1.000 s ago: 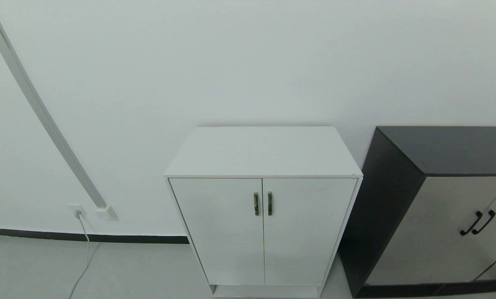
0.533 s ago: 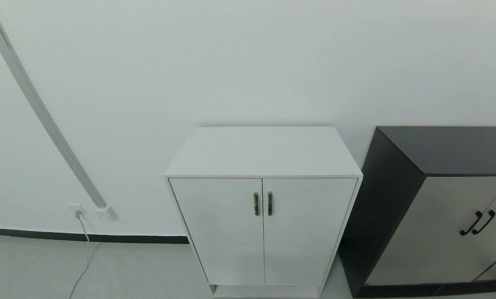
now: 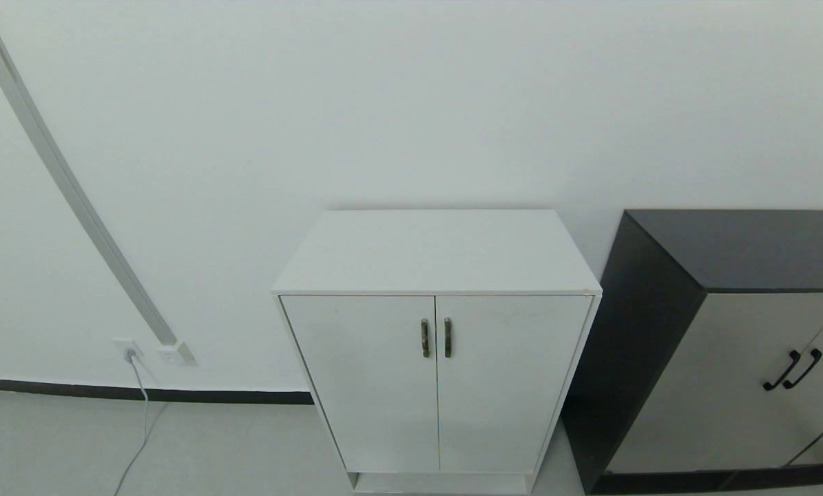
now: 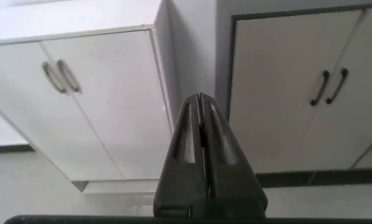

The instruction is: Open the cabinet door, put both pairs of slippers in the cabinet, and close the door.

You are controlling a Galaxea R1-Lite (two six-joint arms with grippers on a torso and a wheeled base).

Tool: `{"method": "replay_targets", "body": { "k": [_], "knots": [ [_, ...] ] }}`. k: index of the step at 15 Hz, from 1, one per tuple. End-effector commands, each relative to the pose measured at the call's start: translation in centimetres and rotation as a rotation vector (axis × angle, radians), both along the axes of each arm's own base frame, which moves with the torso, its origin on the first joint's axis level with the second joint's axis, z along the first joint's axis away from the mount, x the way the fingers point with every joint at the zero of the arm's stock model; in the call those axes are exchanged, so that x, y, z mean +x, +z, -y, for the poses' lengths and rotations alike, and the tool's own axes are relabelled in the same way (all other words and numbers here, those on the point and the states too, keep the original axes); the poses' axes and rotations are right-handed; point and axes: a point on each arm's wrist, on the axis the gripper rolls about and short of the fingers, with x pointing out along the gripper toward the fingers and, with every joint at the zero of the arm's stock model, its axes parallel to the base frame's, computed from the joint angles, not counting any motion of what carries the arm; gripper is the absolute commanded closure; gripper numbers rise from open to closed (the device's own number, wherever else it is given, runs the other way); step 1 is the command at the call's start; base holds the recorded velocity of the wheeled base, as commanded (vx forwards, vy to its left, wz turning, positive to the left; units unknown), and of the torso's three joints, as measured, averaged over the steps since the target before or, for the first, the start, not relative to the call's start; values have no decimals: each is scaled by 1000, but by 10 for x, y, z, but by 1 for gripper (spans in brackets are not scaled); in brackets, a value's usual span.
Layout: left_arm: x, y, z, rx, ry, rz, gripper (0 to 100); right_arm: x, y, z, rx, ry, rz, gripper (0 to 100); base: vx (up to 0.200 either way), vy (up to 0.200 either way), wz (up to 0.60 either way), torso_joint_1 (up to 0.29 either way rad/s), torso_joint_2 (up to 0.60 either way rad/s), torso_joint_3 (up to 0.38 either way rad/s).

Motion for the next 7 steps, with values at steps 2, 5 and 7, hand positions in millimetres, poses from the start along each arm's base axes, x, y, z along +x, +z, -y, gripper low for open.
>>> {"method": "replay_targets", "body": {
  "k": [2, 5, 7],
  "knots": [
    [0, 0, 0, 1, 0, -1, 100, 0, 0, 0, -1, -1, 3, 100, 0, 0, 0, 0, 0, 0],
    [0, 0, 0, 1, 0, -1, 100, 0, 0, 0, -4, 1, 1, 100, 0, 0, 0, 0, 0, 0],
    [0, 0, 0, 1, 0, -1, 100, 0, 0, 0, -7, 2, 1, 100, 0, 0, 0, 0, 0, 0]
  ]
}}
